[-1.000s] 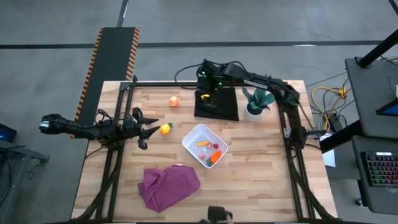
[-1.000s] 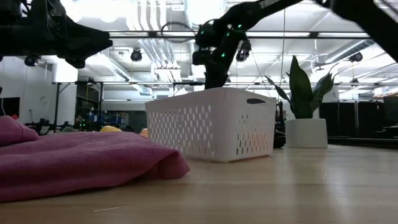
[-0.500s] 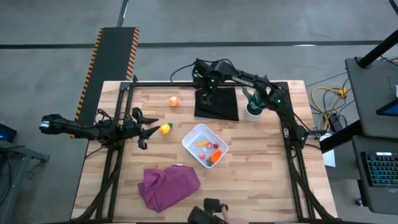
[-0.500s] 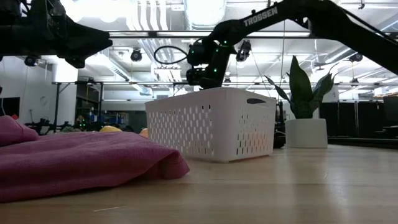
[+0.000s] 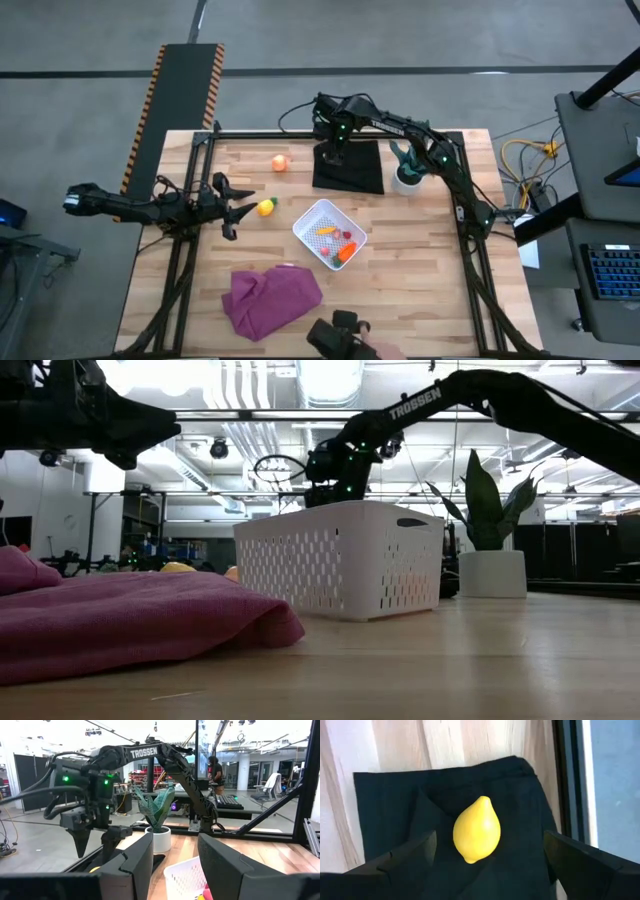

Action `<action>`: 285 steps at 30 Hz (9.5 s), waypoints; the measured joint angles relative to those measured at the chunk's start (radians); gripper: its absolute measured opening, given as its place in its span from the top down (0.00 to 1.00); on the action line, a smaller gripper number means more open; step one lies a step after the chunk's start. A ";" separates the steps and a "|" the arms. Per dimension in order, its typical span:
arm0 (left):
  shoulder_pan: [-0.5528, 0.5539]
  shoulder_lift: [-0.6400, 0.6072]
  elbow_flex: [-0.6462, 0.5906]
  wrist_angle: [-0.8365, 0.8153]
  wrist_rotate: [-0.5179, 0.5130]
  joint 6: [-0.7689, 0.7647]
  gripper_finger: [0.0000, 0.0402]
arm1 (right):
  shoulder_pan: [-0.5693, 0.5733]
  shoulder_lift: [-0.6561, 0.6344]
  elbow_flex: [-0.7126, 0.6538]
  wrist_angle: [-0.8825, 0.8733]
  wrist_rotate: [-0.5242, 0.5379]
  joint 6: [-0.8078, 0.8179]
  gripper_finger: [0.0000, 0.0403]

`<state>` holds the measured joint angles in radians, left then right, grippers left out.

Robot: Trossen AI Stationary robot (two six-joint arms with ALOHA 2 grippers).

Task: Pick and placing Produce into tupperware
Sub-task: Put the lemon into the white bin, then put the large peach into the white bin

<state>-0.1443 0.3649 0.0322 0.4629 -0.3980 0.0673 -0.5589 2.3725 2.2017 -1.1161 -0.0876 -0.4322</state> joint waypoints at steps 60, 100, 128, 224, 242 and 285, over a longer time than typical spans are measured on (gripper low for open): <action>0.000 0.027 0.000 -0.001 0.000 -0.002 0.65 | -0.002 0.042 -0.019 -0.038 -0.023 -0.006 0.55; 0.000 0.016 0.001 0.000 -0.003 0.001 0.65 | 0.481 -0.463 -0.526 0.155 -0.066 0.385 0.55; 0.000 0.019 0.008 0.000 -0.003 -0.002 0.65 | 0.476 -0.380 -0.668 0.412 0.025 0.341 0.55; 0.126 0.485 0.492 -0.297 -0.294 0.080 0.18 | 0.482 -1.710 -1.863 1.289 0.011 0.422 0.44; 0.400 0.876 0.855 -0.601 -0.216 0.070 0.16 | 0.482 -1.709 -1.863 1.268 0.011 0.368 0.39; 0.736 1.431 1.332 -1.341 0.154 0.569 0.27 | 0.482 -1.709 -1.864 1.193 0.012 0.345 0.39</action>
<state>0.5914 1.7961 1.3647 -0.8780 -0.2439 0.6361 -0.0772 0.6640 0.3382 0.0773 -0.0757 -0.0872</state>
